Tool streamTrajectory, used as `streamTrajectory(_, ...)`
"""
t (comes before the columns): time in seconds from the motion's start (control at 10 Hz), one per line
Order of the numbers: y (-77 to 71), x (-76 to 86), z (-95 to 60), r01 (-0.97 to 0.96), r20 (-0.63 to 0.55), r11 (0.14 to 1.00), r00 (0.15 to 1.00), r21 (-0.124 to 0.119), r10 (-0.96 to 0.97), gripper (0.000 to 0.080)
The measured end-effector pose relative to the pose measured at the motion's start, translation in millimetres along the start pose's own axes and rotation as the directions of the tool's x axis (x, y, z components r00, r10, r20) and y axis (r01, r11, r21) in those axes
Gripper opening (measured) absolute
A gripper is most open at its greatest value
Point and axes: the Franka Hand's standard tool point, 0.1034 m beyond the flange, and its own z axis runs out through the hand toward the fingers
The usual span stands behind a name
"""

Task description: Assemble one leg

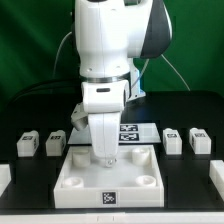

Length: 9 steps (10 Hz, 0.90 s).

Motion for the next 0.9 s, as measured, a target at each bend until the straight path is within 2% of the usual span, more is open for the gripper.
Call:
streamTrajectory(0.1,0.0,-0.1,0.0,0.000,0.000,1.000,1.000,0.000,0.000,0.0313)
streamTrajectory(0.2,-0.2,-0.1,0.2,0.000,0.000,1.000,1.000,0.001,0.000,0.0313)
streamTrajectory(0.3,-0.2,-0.1,0.2,0.000,0.000,1.000,1.000,0.001,0.000,0.0113)
streamTrajectory(0.4,0.5,-0.2,-0.2,-0.001,0.000,1.000,1.000,-0.002,0.001,0.0057)
streamTrajectory(0.9,0.5,-0.3,-0.2,-0.001,0.000,1.000,1.000,-0.002,0.001,0.0057)
